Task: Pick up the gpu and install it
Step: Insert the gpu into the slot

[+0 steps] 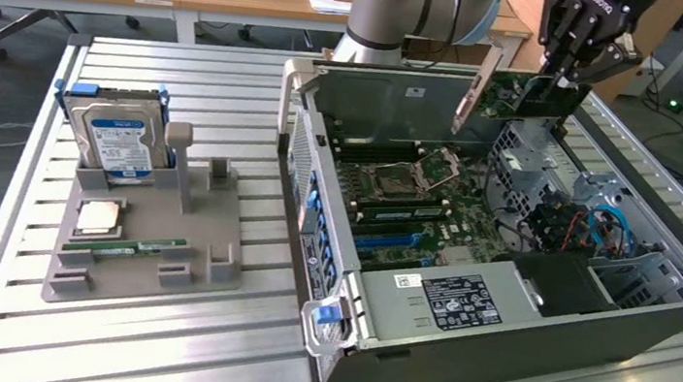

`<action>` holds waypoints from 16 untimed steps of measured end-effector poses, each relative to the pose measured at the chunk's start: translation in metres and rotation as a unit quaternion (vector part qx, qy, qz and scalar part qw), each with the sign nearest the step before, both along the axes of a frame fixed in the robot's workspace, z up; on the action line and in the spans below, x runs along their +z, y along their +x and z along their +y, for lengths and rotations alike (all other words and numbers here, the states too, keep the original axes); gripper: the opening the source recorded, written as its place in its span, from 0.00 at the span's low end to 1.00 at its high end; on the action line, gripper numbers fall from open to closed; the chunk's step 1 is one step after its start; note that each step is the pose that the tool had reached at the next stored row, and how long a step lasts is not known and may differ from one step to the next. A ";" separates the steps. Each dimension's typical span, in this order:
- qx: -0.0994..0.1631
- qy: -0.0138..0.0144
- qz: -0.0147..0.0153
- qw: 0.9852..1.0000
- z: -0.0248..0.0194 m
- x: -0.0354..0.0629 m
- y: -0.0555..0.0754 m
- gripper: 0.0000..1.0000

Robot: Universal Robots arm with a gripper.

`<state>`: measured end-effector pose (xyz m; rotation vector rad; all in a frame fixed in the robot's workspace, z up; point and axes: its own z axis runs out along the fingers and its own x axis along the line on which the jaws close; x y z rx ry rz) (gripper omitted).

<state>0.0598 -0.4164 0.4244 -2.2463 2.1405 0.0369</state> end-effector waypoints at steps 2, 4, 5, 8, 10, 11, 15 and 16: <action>0.002 0.000 -0.003 1.000 0.0000 -0.0008 -0.001 0.27; 0.003 0.000 -0.006 1.000 0.0000 -0.0016 -0.002 0.27; 0.004 0.000 -0.007 1.000 0.0000 -0.0020 -0.003 0.27; 0.006 0.000 -0.010 1.000 0.0000 -0.0028 -0.004 0.27; 0.007 0.000 -0.010 1.000 0.0000 -0.0030 -0.006 0.27; 0.007 0.000 -0.010 1.000 0.0000 -0.0031 -0.007 0.27; 0.005 -0.002 -0.010 1.000 0.0000 -0.0040 -0.014 0.27; 0.003 -0.002 -0.010 1.000 0.0000 -0.0042 -0.016 0.27</action>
